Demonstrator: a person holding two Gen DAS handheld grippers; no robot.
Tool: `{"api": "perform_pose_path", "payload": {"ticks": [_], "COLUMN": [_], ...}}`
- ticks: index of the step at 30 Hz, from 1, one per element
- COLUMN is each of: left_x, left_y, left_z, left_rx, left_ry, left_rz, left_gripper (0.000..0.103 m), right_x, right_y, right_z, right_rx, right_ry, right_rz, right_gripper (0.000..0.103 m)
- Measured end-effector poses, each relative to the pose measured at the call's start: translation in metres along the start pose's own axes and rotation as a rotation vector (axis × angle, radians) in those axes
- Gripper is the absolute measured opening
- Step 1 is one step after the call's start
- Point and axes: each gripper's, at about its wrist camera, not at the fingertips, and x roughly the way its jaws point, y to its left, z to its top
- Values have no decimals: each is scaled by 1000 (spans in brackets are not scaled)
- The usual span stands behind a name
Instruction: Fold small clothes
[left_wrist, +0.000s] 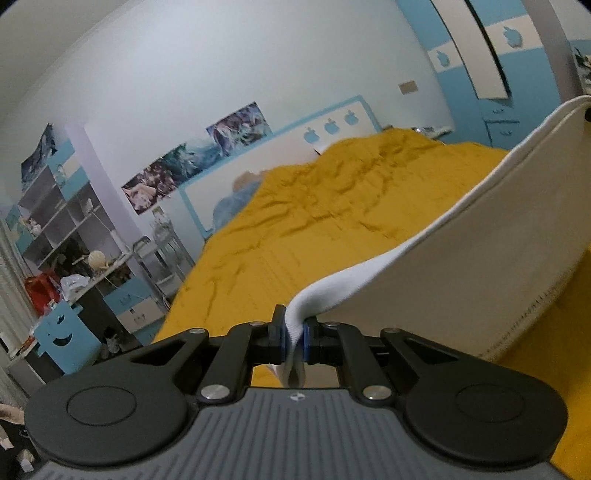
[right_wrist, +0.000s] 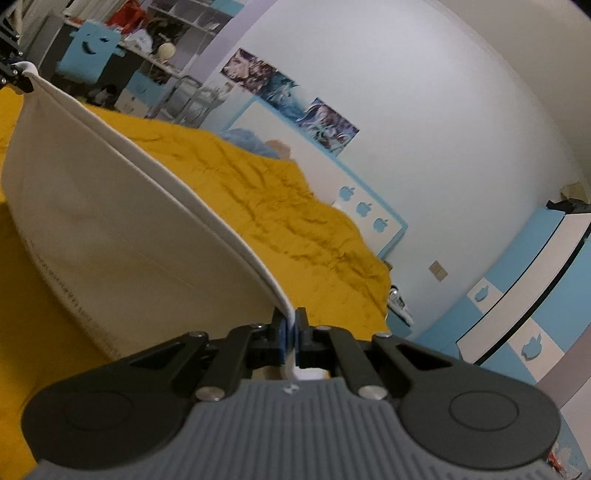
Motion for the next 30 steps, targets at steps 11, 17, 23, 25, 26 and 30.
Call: {"api": "perform_pose_path", "payload": {"ticks": [11, 17, 23, 25, 26, 30], "left_x": [107, 180, 248, 265, 273, 303], "left_y": [10, -1, -17, -22, -23, -25], "left_z": [36, 23, -11, -20, -25, -38], "left_rx": [-45, -59, -73, -68, -73, -119], "left_ry": [9, 113, 236, 266, 276, 327], "left_rz": [24, -26, -90, -100, -103, -125], "left_gripper": [8, 8, 9, 9, 9, 10], "right_x": [144, 247, 345, 372, 384, 433], "right_y": [-32, -26, 3, 19, 26, 47], "right_z": [54, 46, 13, 0, -5, -24], "right_rx": [26, 80, 134, 144, 146, 164], "right_ry": [0, 76, 189, 227, 240, 291], "right_rz": [-23, 50, 147, 169, 176, 188], "right_gripper": [0, 0, 0, 0, 0, 0]}}
